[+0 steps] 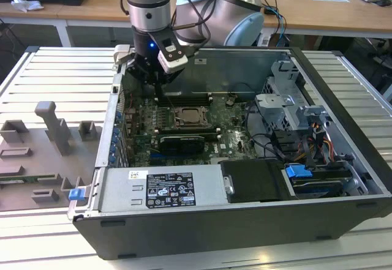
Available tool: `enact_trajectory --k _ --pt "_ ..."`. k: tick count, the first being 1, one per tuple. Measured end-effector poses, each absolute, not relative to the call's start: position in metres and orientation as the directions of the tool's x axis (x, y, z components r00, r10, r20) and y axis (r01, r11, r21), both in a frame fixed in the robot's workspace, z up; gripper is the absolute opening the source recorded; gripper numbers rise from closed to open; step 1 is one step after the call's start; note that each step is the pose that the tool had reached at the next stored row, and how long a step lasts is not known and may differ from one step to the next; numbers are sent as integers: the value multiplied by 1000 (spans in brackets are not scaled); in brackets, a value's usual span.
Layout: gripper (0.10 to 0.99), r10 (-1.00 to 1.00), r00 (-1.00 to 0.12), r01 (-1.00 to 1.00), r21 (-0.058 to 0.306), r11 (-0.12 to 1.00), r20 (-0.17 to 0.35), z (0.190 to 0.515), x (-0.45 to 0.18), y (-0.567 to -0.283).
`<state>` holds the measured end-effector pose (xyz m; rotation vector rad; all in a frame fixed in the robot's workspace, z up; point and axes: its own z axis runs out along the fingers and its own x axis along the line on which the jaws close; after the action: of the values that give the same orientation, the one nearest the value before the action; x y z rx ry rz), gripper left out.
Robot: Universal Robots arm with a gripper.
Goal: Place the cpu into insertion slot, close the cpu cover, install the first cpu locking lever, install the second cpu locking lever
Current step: 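Install the first cpu locking lever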
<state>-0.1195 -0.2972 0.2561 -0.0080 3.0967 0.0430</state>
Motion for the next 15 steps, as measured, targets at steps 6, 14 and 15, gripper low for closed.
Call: enact_trajectory --k 6,14,15 --pt "106 -5 -999 -6 28 1000 -45 256 -119 -293" --pt "106 -4 -999 -6 28 1000 -45 256 -110 -288" --pt "106 -5 -999 -6 28 1000 -45 256 -106 -288"
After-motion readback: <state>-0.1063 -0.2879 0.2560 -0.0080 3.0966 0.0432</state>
